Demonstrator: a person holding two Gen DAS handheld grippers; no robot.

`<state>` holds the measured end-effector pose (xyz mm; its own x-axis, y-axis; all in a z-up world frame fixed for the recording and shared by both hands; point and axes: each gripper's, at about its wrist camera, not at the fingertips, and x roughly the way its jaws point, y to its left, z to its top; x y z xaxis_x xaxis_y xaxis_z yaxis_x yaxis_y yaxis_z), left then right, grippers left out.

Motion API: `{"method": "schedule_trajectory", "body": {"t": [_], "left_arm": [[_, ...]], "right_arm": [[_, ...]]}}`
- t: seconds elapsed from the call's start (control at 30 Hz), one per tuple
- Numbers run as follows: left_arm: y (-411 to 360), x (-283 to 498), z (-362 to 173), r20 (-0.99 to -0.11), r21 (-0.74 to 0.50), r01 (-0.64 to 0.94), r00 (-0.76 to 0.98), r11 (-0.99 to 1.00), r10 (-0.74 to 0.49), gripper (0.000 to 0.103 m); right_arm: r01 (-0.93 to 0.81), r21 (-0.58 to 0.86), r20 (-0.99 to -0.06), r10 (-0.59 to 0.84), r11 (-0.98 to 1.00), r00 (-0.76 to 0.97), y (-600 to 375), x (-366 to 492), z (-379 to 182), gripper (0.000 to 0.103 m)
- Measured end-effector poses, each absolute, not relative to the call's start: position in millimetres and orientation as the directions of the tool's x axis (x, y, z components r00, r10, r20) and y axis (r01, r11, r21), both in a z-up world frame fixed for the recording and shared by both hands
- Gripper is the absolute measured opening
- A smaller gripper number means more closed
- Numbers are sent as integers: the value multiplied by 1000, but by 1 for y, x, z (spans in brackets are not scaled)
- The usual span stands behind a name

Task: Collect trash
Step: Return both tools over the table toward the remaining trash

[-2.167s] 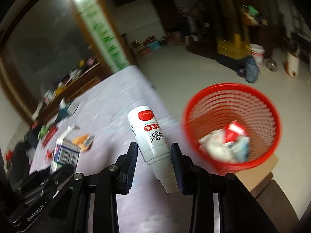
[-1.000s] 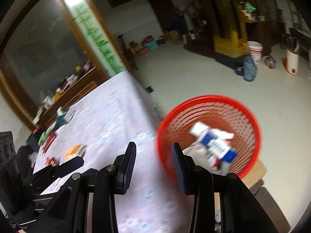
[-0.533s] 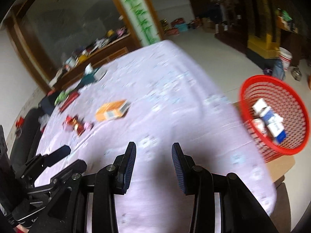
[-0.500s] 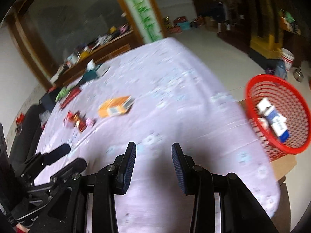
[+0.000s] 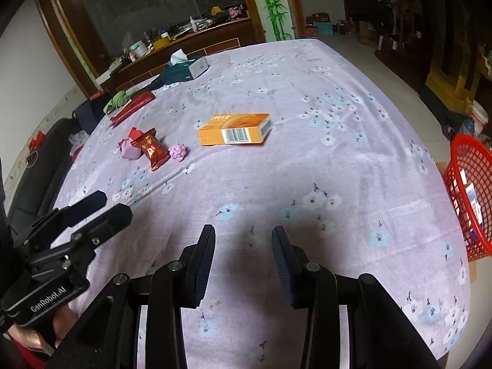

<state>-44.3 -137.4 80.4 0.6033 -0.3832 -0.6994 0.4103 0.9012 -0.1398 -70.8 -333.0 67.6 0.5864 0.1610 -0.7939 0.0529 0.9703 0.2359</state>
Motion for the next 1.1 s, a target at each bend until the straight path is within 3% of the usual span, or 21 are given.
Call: {"method": "schedule_trajectory", "body": {"t": [0.57,0.83,1.1], "left_arm": [[-70,-8,73,-718,-154,244,638,958,-278,59],[-65,12,69,-740,-154,226,619,962,-264,59],[-19,71,69,-772,-193,123,593,973,-229,59]], "right_arm": [[-28,-4,-807,13,1000,590,-275,-35,64,41],[-59,-29,-814,11,998,581,-264,-22,63,41],[-76,48,-823,83,996,561,-274,-12,69,41]]}}
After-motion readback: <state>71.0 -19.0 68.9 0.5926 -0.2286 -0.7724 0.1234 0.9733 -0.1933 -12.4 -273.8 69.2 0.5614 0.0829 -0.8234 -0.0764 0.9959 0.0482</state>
